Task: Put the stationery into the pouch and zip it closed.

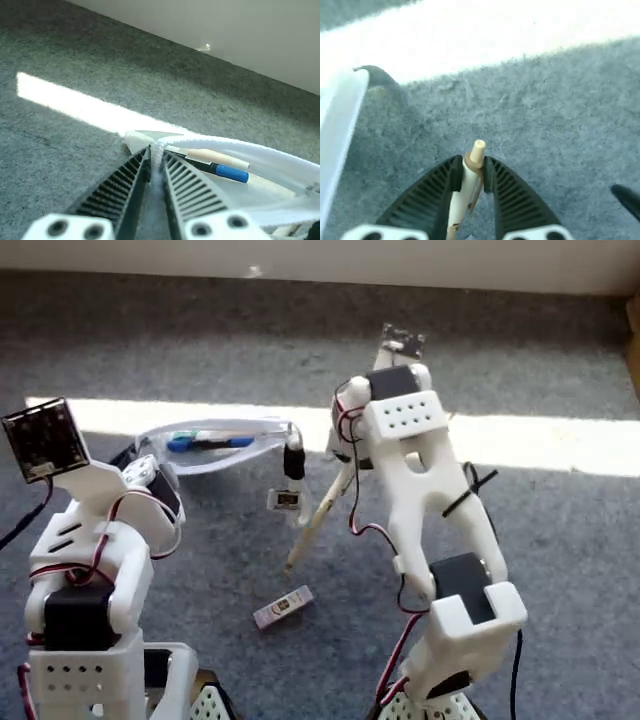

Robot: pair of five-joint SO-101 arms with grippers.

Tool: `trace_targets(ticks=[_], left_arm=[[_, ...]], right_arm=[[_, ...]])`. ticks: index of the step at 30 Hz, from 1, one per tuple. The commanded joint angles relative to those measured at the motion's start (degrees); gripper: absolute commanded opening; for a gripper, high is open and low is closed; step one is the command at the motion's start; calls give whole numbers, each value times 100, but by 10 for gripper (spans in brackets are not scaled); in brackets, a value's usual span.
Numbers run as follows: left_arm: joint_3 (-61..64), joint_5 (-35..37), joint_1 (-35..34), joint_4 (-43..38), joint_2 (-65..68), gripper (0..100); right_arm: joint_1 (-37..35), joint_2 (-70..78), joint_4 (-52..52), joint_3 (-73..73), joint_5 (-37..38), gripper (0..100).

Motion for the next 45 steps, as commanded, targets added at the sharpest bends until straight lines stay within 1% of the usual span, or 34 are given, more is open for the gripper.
trace_targets(ticks=[1,7,10,12,22,27,28,32,35,41,45], left_arm=[[-101,-44,418,-431,-127,7],[-84,-44,602,-519,-127,7],[-57,-44,602,-519,-119,7],[-48,-44,602,-510,-119,7],[215,-62,576,-624,-110,7],[233,-62,567,-607,-110,7],[233,-62,567,-598,-110,7],[251,-70,567,-598,-110,7],[321,-70,567,-615,-119,7],[321,-70,567,-598,-119,7],[321,-70,567,-589,-119,7]], right_arm=[[198,-884,22,-233,79,4],[462,-1622,154,-224,132,4],[453,-1947,295,-224,633,4],[435,-2158,356,-224,800,4],[435,-3345,664,-224,844,4],[444,-3987,629,-233,853,4],[444,-4110,620,-251,914,4],[435,-4576,602,-286,1547,4],[435,-4945,374,-286,1688,4],[435,-5543,-259,-242,1688,4],[470,-5780,-426,-242,1697,4]])
